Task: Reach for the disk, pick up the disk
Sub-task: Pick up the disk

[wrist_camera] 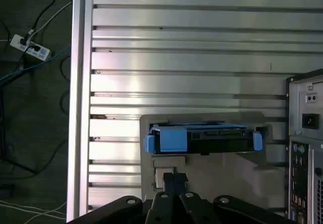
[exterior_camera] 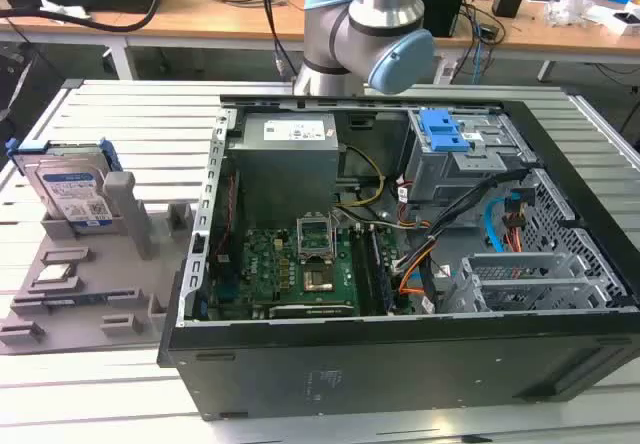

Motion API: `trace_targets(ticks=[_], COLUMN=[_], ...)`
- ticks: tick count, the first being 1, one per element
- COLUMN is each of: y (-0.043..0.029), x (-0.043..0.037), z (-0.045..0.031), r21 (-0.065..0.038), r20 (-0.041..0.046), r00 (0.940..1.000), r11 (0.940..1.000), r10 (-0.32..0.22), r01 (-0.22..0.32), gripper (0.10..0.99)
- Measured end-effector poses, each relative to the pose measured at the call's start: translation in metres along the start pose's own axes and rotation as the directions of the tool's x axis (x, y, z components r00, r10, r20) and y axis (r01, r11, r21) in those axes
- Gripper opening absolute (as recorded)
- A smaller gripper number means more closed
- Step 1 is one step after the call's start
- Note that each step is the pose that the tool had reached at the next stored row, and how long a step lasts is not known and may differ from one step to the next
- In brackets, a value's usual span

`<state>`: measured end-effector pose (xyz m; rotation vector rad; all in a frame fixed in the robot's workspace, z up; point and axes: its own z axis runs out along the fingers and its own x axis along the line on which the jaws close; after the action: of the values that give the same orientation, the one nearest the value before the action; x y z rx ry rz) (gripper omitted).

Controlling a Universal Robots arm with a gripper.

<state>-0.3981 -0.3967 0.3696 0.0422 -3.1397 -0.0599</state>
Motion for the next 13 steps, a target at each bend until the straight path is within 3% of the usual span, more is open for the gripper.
trace_targets(ticks=[3,7,13], y=[0.0,0.0,0.0], x=[0.0,0.0,0.0], z=[0.0,0.0,0.0], r21=[0.0,0.0,-0.001], r20=[-0.003,-0.0044,-0.0072], r00=[0.997,0.9933,0.9823], r11=[0.997,0.9934,0.9823], r10=[-0.077,-0.115,-0.187], r01=[0.077,0.115,0.187], gripper=[0.106,0.106,0.106])
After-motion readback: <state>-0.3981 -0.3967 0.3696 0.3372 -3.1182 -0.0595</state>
